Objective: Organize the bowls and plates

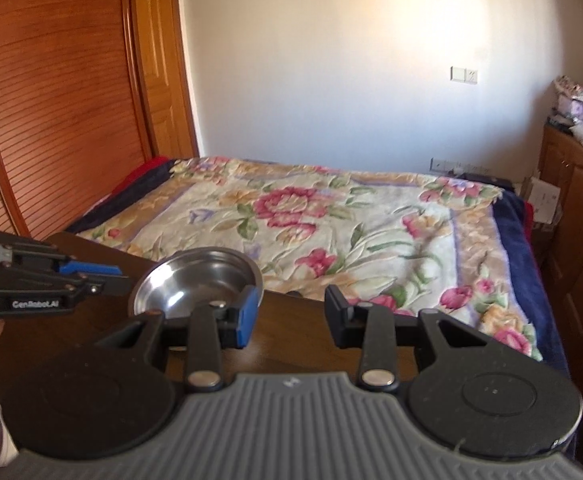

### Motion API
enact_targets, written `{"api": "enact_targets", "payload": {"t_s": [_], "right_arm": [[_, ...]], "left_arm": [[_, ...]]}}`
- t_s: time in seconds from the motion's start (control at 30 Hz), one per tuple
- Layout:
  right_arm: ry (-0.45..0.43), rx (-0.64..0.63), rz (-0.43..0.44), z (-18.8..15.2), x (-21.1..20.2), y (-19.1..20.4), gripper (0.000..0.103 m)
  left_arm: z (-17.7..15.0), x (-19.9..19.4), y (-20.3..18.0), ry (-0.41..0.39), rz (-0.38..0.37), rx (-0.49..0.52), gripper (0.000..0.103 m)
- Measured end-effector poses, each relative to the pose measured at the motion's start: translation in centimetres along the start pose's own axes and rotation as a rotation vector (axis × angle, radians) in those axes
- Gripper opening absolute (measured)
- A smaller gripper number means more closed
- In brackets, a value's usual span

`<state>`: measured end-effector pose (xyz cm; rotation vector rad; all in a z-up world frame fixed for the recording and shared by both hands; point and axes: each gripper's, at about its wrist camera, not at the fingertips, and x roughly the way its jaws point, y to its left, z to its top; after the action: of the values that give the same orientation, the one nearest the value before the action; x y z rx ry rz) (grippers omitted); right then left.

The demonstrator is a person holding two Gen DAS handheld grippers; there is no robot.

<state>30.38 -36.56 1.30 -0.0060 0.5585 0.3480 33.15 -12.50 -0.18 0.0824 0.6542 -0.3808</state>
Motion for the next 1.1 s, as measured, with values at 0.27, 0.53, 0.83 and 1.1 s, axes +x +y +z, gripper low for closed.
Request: {"api": "enact_targets", "payload": {"t_s": [0.27, 0.53, 0.83, 1.1], "right_arm": [[0.066, -0.022, 0.046, 1.2, 2.8, 0.6, 0.038], [0.136, -0.048, 0.080, 1.8, 5.3, 1.3, 0.038], [0.198, -0.056, 0.101, 1.5, 6.7, 1.7, 0.038], [0.227, -0.055, 0.117, 1.4, 7.5, 2.3, 0.031]], "left_arm": [[0.0, 2.1, 1.3, 0.023, 0.012, -0.037, 0.019], [0.2, 2.8, 1.8, 0.027, 0.011, -0.056, 0.019], [0.1, 3.8, 2.0, 0.052, 0.004, -0.067, 0.019], [0.2, 4.3, 2.1, 0.061, -0.004, -0.071, 0.019]]}}
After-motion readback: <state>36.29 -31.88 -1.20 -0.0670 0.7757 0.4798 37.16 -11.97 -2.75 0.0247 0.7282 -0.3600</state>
